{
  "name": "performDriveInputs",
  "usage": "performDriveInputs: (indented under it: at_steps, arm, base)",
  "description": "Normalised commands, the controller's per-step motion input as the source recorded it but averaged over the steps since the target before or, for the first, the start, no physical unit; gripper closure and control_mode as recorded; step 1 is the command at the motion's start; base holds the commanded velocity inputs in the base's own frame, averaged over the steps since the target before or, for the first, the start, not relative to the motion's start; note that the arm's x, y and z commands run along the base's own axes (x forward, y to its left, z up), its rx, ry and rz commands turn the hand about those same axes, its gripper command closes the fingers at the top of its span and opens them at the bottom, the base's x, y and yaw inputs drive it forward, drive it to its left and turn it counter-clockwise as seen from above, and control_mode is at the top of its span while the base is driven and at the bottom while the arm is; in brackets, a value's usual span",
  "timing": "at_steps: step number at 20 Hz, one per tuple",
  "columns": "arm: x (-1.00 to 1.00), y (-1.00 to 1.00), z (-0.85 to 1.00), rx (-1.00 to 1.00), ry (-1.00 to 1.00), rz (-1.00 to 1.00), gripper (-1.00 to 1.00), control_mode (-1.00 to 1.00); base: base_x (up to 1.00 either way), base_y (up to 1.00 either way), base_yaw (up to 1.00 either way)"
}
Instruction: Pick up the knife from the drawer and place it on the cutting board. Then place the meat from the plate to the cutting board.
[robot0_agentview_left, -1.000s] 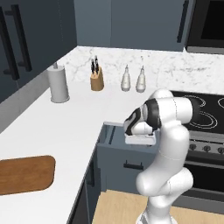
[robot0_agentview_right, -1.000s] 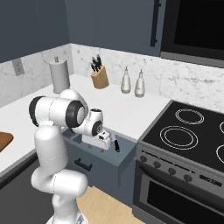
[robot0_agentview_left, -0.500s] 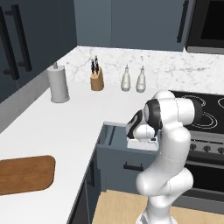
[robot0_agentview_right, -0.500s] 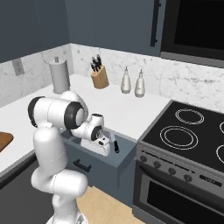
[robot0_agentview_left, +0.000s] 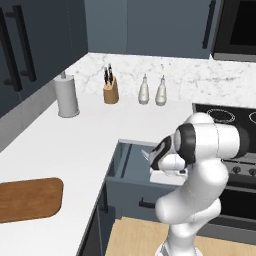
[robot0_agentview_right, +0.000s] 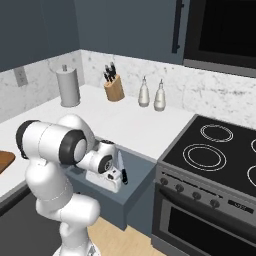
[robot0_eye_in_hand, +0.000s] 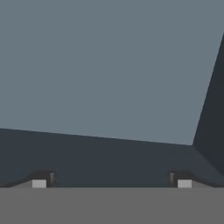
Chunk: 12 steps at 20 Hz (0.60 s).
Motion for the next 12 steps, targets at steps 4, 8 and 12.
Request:
performDriveInputs:
  at_steps: [4,8,12]
  arm:
    - [0.06,-0.01,0.50,0.03,-0.01,-0.02,-1.00,-1.00]
    - [0.46,-0.03,0.66,0.00,-0.07,0.00,-1.00,-1.00]
    - [0.48,-0.19,0.20,0.00,0.00,0.06,-1.00,-1.00]
  base:
    - [0.00,0.00,0.00]
    - [0.00,0.00,0.00]
    - [0.00,0.00,0.00]
